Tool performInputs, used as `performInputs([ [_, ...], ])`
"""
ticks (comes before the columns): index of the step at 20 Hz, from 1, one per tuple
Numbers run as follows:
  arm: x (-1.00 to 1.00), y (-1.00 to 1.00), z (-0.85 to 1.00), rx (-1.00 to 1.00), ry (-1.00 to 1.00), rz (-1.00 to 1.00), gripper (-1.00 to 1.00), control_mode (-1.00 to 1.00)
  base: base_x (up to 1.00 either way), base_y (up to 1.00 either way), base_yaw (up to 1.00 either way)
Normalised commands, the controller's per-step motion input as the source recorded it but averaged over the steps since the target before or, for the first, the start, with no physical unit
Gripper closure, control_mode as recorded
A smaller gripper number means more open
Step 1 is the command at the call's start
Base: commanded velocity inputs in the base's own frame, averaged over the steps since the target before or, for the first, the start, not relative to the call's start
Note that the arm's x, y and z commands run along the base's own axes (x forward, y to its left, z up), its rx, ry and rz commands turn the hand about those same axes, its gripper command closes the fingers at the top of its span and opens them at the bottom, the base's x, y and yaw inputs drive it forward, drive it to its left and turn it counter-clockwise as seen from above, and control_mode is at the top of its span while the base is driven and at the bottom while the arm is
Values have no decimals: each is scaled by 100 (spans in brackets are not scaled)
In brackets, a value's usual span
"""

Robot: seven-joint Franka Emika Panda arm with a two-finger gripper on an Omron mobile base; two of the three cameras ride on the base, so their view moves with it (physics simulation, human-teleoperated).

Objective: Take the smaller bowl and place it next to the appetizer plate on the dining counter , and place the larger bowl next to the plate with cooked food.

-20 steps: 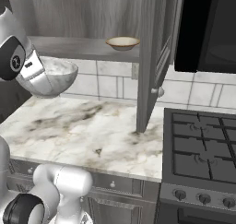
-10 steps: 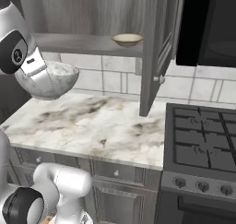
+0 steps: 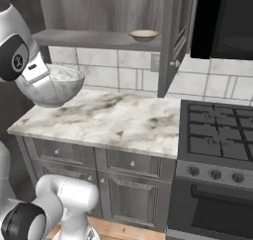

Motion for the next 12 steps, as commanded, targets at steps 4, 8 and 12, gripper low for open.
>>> performInputs([
  [4,0,0,0,0,0,0,100,100,-58,0,0],
  [8,0,0,0,0,0,0,100,100,-48,-1,-7],
  [12,0,0,0,0,0,0,100,100,-50,0,-11],
])
